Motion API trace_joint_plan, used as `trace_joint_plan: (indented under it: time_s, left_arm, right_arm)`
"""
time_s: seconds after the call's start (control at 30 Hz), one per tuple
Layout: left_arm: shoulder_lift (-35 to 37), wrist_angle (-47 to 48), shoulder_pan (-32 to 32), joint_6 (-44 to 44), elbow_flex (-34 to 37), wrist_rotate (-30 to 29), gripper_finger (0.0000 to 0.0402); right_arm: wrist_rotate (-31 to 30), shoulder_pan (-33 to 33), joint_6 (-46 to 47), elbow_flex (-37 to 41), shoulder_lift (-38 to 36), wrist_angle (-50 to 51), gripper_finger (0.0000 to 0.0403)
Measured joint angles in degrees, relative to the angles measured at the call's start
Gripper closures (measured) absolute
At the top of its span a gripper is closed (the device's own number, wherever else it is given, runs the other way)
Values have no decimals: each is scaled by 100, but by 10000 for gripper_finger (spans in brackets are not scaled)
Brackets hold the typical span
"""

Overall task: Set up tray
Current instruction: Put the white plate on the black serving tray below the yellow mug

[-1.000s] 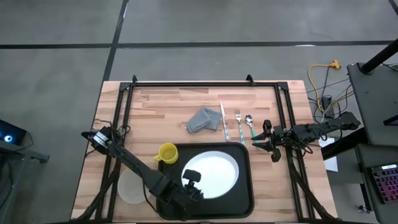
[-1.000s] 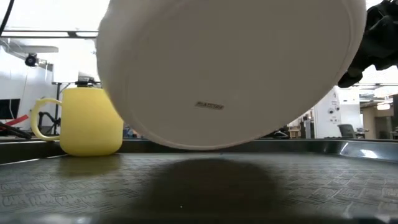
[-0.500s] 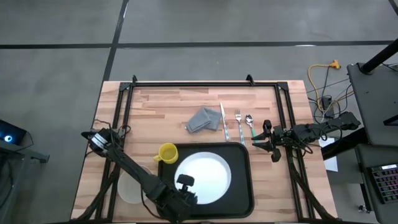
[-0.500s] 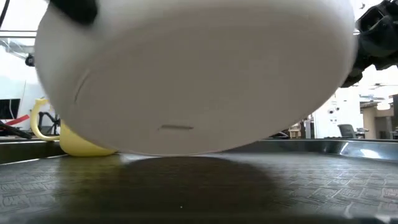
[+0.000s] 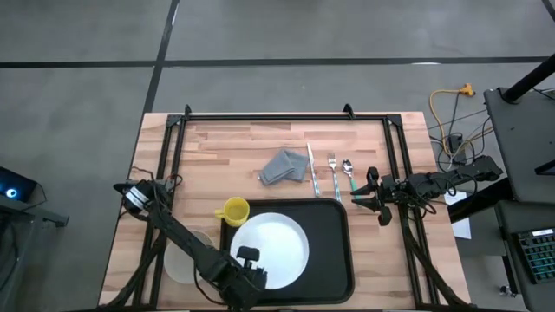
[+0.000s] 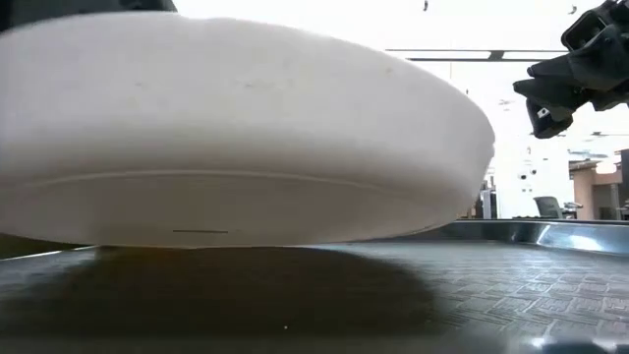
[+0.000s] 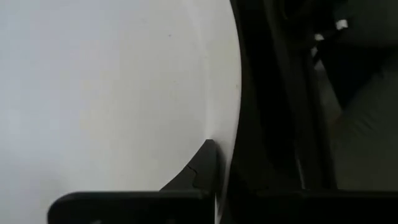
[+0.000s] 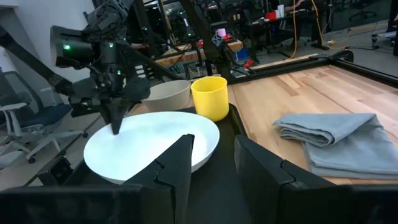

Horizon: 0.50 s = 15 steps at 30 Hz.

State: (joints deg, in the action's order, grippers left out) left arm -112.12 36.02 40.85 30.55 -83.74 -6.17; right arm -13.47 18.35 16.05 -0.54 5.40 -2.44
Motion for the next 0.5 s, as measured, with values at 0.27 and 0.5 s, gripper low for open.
trace_joint_plan:
  time_s: [0.27, 0.5]
  left_arm:
    - [2, -20, 153, 178, -22, 178, 400]
    - [2, -47, 163, 498, 10, 748, 391]
  right_arm:
    - [0, 0, 0, -1, -1, -1, 291]
    - [1, 0, 0, 0, -1, 0, 291]
